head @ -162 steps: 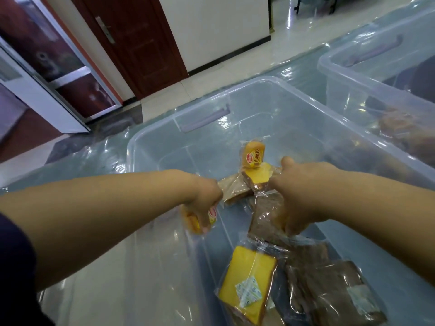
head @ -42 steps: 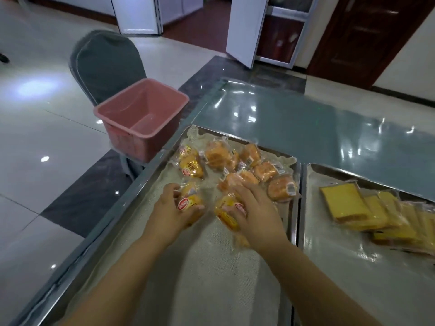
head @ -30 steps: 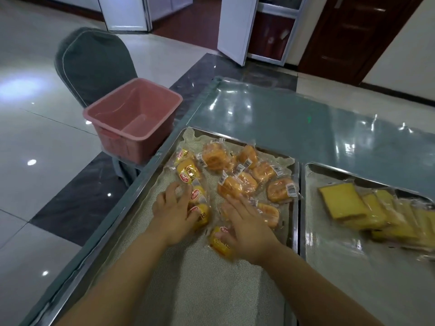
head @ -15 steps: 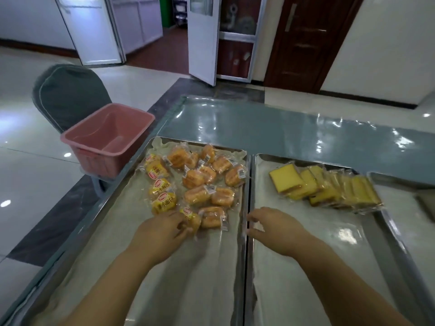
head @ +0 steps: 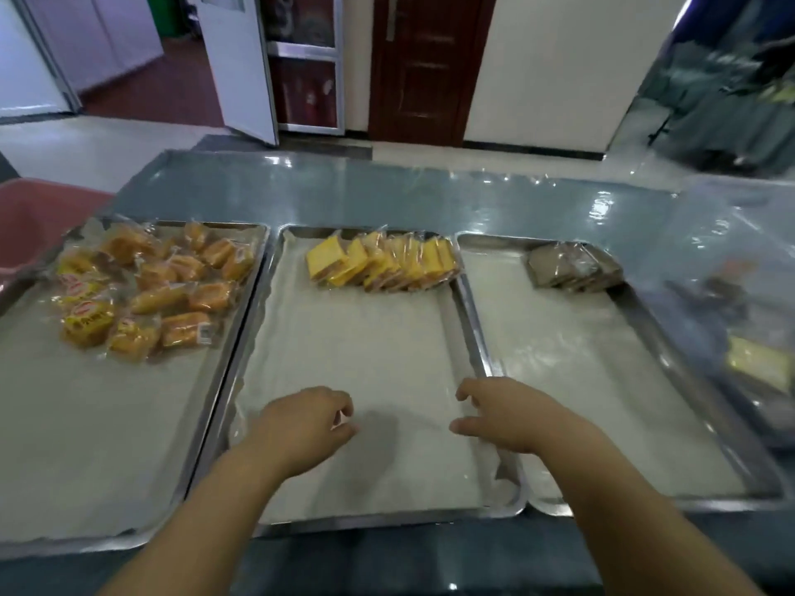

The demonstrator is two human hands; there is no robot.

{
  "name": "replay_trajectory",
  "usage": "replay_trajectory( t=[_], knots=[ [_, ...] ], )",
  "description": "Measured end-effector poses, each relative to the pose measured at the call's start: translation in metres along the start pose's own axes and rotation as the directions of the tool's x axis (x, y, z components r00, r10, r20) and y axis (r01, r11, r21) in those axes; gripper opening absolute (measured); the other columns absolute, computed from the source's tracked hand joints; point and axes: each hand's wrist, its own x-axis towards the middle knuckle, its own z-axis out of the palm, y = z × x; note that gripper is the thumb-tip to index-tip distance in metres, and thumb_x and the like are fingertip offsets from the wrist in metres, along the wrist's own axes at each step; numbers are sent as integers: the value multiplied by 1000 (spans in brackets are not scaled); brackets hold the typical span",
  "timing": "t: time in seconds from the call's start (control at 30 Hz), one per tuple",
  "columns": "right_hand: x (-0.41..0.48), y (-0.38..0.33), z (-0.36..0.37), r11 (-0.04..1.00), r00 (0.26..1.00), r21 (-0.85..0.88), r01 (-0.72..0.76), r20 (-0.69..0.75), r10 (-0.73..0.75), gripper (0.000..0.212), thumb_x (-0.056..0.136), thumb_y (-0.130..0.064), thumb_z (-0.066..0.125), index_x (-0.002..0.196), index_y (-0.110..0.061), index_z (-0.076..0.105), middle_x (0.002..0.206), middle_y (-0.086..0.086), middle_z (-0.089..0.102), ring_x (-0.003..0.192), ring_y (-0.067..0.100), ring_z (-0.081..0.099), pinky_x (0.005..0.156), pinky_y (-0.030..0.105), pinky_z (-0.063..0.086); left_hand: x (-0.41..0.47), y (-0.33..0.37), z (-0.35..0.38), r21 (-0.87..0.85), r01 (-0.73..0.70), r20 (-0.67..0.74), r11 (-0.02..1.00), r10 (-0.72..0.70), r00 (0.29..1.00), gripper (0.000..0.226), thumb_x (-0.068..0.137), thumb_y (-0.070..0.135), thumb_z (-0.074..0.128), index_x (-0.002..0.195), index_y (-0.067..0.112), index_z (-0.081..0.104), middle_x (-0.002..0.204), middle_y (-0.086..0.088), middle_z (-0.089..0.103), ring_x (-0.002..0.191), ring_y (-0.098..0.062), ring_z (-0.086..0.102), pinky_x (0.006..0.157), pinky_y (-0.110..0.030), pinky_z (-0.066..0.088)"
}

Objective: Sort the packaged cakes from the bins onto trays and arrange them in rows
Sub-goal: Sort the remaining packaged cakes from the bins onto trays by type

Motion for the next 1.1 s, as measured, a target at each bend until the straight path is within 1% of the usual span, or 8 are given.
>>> replay_trajectory(
  t=[0.2, 0.43, 0.57, 0.67, 0.77, 0.97, 1.03, 1.1],
  knots=[
    [-33, 75, -23, 997, 997, 17, -75, -27, 76, 56, 86, -56, 58, 132, -28, 45, 128, -1, 55, 110, 17, 54, 94, 35, 46, 28, 76, 1, -37, -44, -26, 998, 43, 999, 34, 91, 55, 46, 116, 33, 54, 106, 16, 56, 89, -6, 52, 71, -25, 41],
    [-34, 147, -84, 996, 982, -19, -93, -169, 88, 54, 87, -55, 56, 134, -30, 44, 129, -4, 55, 110, 16, 54, 93, 33, 46, 105, 161, -24, -100, -132, -121, 986, 120, 985, 25, 90, 52, 50, 105, 34, 58, 103, 15, 59, 90, -5, 55, 77, -29, 50],
    [-36, 193, -131, 991, 969, -50, -122, -222, 108, 50, 88, -54, 55, 132, -32, 44, 127, -9, 54, 107, 11, 51, 87, 28, 40, 155, 215, -38, -137, -207, -192, 969, 179, 965, 31, 90, 52, 50, 114, 34, 55, 99, 19, 53, 93, -5, 55, 77, -27, 48],
    [-43, 228, -166, 991, 940, -20, -130, -322, 117, 45, 87, -53, 57, 126, -32, 48, 120, -10, 58, 93, 7, 51, 83, 26, 41, 184, 256, -49, -116, -289, -222, 950, 259, 940, 33, 88, 57, 46, 114, 39, 54, 96, 23, 50, 90, -2, 54, 74, -25, 49],
    [-59, 265, -195, 992, 889, 63, -113, -440, 130, 41, 87, -51, 58, 122, -32, 52, 111, -13, 59, 93, 7, 55, 84, 28, 46, 207, 297, -61, -95, -354, -242, 930, 323, 915, 27, 87, 59, 45, 106, 42, 55, 96, 24, 52, 88, 0, 55, 67, -18, 44],
    [-87, 362, -234, 990, 777, 115, -87, -614, 140, 39, 80, -52, 60, 115, -35, 57, 96, -16, 62, 79, 0, 55, 74, 28, 48, 241, 386, -79, -63, -436, -349, 898, 390, 852, 33, 84, 62, 40, 93, 38, 62, 87, 18, 61, 82, -3, 58, 70, -33, 52],
    [-95, 399, -244, 991, 768, 106, -85, -627, 132, 39, 79, -51, 60, 115, -35, 58, 92, -19, 62, 77, 0, 57, 70, 26, 48, 249, 420, -79, -50, -448, -354, 893, 404, 844, 34, 82, 60, 43, 93, 35, 63, 84, 17, 62, 79, -3, 59, 68, -34, 53],
    [-101, 435, -250, 992, 802, 93, -82, -585, 121, 39, 79, -50, 61, 115, -36, 56, 94, -20, 61, 79, 1, 58, 71, 23, 48, 257, 452, -74, -32, -438, -365, 899, 397, 842, 37, 80, 60, 43, 96, 35, 65, 85, 16, 63, 78, -3, 59, 67, -33, 53]
  ],
)
